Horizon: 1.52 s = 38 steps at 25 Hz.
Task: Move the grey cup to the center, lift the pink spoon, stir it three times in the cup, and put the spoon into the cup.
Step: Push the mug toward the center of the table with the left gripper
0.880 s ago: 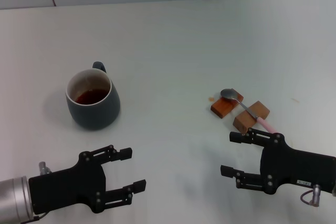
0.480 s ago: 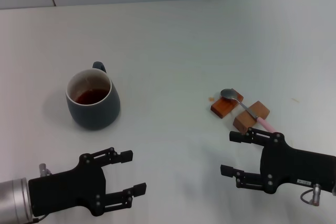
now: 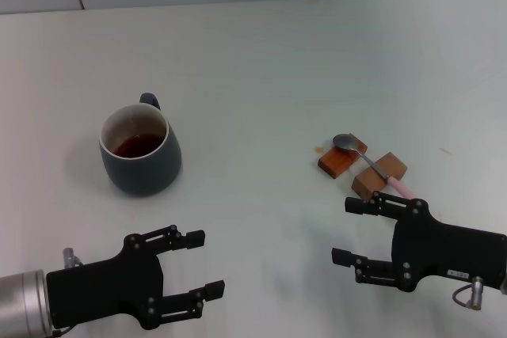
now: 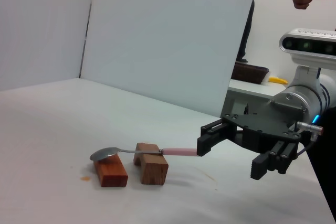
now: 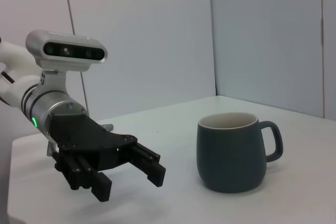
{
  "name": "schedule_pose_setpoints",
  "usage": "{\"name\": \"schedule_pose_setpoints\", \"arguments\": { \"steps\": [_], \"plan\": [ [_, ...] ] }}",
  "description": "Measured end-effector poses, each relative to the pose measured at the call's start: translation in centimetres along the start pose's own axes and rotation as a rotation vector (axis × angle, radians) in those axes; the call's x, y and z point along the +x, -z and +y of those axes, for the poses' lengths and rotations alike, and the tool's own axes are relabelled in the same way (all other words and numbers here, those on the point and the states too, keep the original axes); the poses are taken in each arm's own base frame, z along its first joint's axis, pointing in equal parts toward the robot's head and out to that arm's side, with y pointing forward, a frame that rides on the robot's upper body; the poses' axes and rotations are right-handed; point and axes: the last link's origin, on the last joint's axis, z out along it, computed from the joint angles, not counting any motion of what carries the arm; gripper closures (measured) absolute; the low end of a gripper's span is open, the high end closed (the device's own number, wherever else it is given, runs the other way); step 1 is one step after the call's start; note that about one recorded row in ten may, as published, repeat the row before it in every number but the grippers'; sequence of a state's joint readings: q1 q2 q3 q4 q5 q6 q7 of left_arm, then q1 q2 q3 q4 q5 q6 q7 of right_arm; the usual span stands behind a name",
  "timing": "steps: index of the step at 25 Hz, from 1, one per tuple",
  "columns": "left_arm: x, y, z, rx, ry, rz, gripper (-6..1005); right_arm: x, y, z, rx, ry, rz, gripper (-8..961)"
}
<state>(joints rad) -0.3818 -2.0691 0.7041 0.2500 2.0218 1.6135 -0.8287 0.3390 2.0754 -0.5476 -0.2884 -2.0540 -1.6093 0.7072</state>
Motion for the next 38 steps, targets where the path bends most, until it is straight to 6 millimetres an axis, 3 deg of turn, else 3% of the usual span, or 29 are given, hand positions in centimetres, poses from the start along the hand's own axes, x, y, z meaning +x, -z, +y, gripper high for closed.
{"name": "schedule_pose_setpoints", "arguments": {
  "steps": [13,15,24,26,32,34,38],
  "plan": [
    [-0.2,-0.1,-0.2,0.013,-0.004,-0.013,383,-0.1,-0.1,0.0,-0.006,0.002,-0.006,177],
    [-0.2,-0.1,-0.2,0.017,-0.002,-0.01,619,-0.2,-0.1,0.0,-0.007,0.003,-0.007,177],
    [0.7,0.1,-0.6,0.065,-0.003,0.073,939,-0.2,-0.1,0.0,-0.008,0.004,-0.008,176],
    [2.5,0.9,-1.7,0.167,-0.041,0.211,999,-0.1,-0.1,0.0,-0.006,0.003,-0.006,176],
    [5.0,3.4,-5.1,0.448,-0.136,0.385,1000,-0.1,0.0,0.0,-0.005,0.004,-0.006,176],
    [5.3,5.5,-7.9,0.683,-0.222,0.361,1001,-0.2,0.0,0.0,-0.006,0.007,-0.007,176],
    [4.5,6.6,-9.6,0.813,-0.302,0.231,1000,-0.2,0.0,-0.1,-0.006,0.01,-0.007,176]
  ]
}}
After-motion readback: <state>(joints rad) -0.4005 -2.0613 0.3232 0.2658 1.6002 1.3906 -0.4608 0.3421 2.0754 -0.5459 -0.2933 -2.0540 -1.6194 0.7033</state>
